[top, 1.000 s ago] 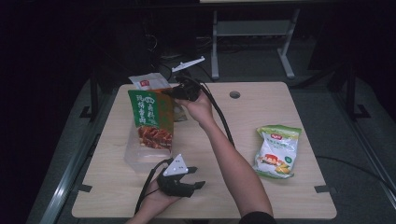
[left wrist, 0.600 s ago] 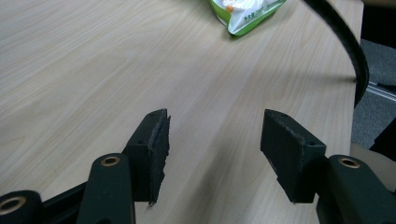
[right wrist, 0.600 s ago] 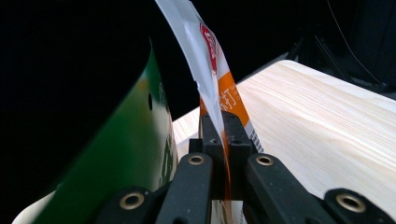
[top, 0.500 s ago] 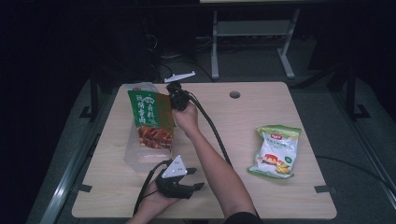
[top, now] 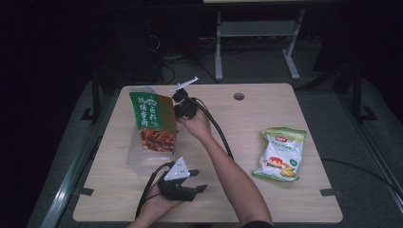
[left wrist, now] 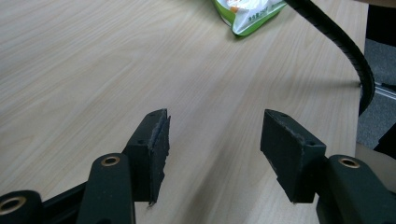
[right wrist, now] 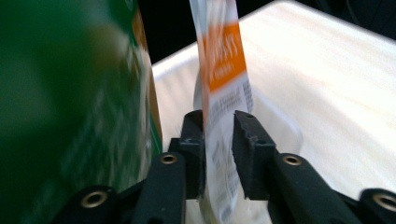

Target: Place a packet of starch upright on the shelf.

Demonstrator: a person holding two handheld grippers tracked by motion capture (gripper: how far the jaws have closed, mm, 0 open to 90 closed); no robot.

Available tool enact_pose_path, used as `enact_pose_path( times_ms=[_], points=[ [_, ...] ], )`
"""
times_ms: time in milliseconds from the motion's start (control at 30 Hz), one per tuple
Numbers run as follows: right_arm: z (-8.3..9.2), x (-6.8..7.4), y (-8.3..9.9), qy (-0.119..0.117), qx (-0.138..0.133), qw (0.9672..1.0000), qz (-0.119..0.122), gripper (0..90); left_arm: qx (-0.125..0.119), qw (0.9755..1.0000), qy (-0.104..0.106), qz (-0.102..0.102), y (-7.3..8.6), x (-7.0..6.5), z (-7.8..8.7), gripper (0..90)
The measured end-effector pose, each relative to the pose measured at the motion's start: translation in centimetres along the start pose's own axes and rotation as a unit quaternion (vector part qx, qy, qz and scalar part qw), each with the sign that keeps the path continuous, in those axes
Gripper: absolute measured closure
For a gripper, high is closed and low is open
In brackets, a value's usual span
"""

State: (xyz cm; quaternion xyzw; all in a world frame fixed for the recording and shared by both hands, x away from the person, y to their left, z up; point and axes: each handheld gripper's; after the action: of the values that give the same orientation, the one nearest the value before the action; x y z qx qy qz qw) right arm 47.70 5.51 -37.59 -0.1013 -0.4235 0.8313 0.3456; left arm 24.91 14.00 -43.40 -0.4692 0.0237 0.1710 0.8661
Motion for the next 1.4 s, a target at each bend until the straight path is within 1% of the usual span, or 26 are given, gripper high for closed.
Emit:
enact_pose_path(
  times_ms=[67, 100, 133, 200, 233, 300, 367, 433, 533, 567, 633, 667, 733, 767, 800, 867, 900, 967, 1000, 1067, 1133, 1167, 1233, 1300, 1367, 1400],
  points=[
    [0.2, -0.1, 0.4, -0.001, 0.011, 0.9999, 0.003, 72.2, 0.000, 1.0000, 0.000, -0.001, 0.0, 0.0, 0.0, 41.8],
    [0.3, 0.0, 0.7, -0.004, 0.026, 0.9997, 0.005, 73.4, 0.001, 1.0000, 0.000, -0.001, 0.0, 0.0, 0.0, 41.8],
    [0.2, 0.1, 0.9, -0.001, 0.036, 0.9992, 0.015, 76.8, 0.000, 1.0000, 0.001, 0.000, 0.0, -0.1, -0.1, 41.8],
    [0.2, 0.4, 1.2, -0.001, 0.045, 0.9987, 0.025, 85.1, 0.002, 1.0000, 0.002, -0.001, 0.0, 0.0, -0.2, 41.8],
    [0.1, 0.6, 1.3, 0.006, 0.048, 0.9984, 0.028, 89.3, 0.003, 1.0000, 0.002, -0.001, 0.0, 0.0, -0.2, 41.8],
    [0.1, 0.7, 1.3, 0.011, 0.050, 0.9983, 0.027, 89.9, 0.002, 1.0000, 0.002, -0.003, -0.1, -0.1, -0.2, 41.8],
    [0.0, 0.6, 1.4, 0.016, 0.051, 0.9973, 0.051, 90.0, 0.002, 1.0000, 0.002, -0.005, -0.1, -0.1, -0.2, 41.9],
    [-0.1, 0.5, 1.4, 0.021, 0.054, 0.9969, 0.054, 90.0, 0.003, 1.0000, 0.002, -0.004, -0.1, -0.1, -0.2, 41.9],
    [-0.3, 0.4, 1.5, 0.016, 0.059, 0.9965, 0.056, 89.6, 0.002, 1.0000, 0.002, -0.004, -0.1, -0.1, -0.2, 41.9],
    [-0.3, 0.3, 1.3, 0.016, 0.061, 0.9964, 0.056, 86.8, 0.002, 1.0000, 0.002, -0.004, -0.1, -0.1, -0.1, 41.9],
    [-0.3, 0.1, 0.8, 0.005, 0.071, 0.9962, 0.051, 76.6, 0.001, 1.0000, 0.001, -0.004, -0.1, -0.1, -0.1, 41.9],
    [-0.3, 0.0, 0.6, 0.007, 0.070, 0.9960, 0.055, 73.2, 0.001, 1.0000, 0.002, -0.003, -0.1, -0.1, -0.1, 41.8],
    [-0.1, 0.0, 0.0, 0.006, 0.062, 0.9974, 0.037, 68.4, 0.001, 1.0000, 0.002, -0.003, -0.1, 0.0, -0.1, 41.8],
    [0.0, -0.2, -0.4, 0.007, 0.060, 0.9976, 0.035, 63.3, 0.001, 1.0000, 0.002, -0.003, -0.1, 0.0, -0.1, 41.8],
    [-0.1, -0.3, -0.7, 0.001, 0.060, 0.9978, 0.027, 60.6, 0.000, 1.0000, 0.002, -0.001, -0.1, 0.0, -0.1, 41.8],
    [-0.1, -0.6, -1.6, -0.005, 0.058, 0.9981, 0.019, 57.3, -0.001, 1.0000, 0.002, -0.001, -0.2, 0.1, 0.0, 41.7],
    [-0.2, -0.5, -2.3, -0.008, 0.059, 0.9980, 0.020, 56.5, -0.004, 1.0000, 0.002, 0.003, -0.2, 0.1, 0.0, 41.7],
    [-0.7, -0.2, -3.2, -0.004, 0.069, 0.9973, 0.024, 55.1, -0.003, 1.0000, 0.001, -0.001, -0.2, 0.2, 0.1, 41.7],
    [-1.1, -0.1, -3.5, -0.005, 0.070, 0.9970, 0.032, 55.6, -0.002, 1.0000, 0.001, -0.001, -0.2, 0.2, 0.1, 41.8],
    [-1.9, 0.4, -4.1, -0.004, 0.087, 0.9955, 0.038, 57.2, -0.002, 1.0000, 0.002, -0.001, -0.2, 0.2, 0.1, 41.7],
    [-2.6, 1.0, -4.4, 0.003, 0.099, 0.9941, 0.046, 62.3, 0.000, 1.0000, 0.000, -0.002, -0.2, 0.2, 0.1, 41.8],
    [-3.0, 1.2, -4.4, 0.009, 0.105, 0.9932, 0.049, 69.8, 0.000, 1.0000, 0.001, -0.002, -0.2, 0.2, 0.1, 41.8],
    [-3.7, 1.4, -4.2, 0.009, 0.113, 0.9922, 0.053, 79.8, -0.001, 1.0000, 0.001, -0.001, -0.2, 0.1, 0.1, 41.8],
    [-3.8, 1.6, -4.0, 0.009, 0.107, 0.9924, 0.061, 89.5, 0.000, 1.0000, 0.000, -0.001, -0.1, 0.0, 0.1, 41.9],
    [-3.7, 1.8, -3.9, 0.007, 0.101, 0.9930, 0.060, 89.9, 0.001, 1.0000, -0.001, -0.004, -0.1, 0.1, 0.1, 41.9],
    [-3.5, 1.9, -3.9, 0.009, 0.095, 0.9934, 0.064, 90.0, -0.005, 1.0000, 0.000, 0.002, -0.1, 0.0, 0.1, 41.9]
  ],
)
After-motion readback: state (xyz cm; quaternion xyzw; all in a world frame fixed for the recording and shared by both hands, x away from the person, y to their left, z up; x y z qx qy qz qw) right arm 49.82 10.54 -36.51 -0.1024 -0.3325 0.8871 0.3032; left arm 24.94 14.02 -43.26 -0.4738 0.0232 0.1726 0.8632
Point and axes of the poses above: each handheld gripper's, and its own axes: z roughly backward along the jaws, y roughly out of its underside, x roughly to its left, and after that the axes turned 14 degrees about y, right-handed
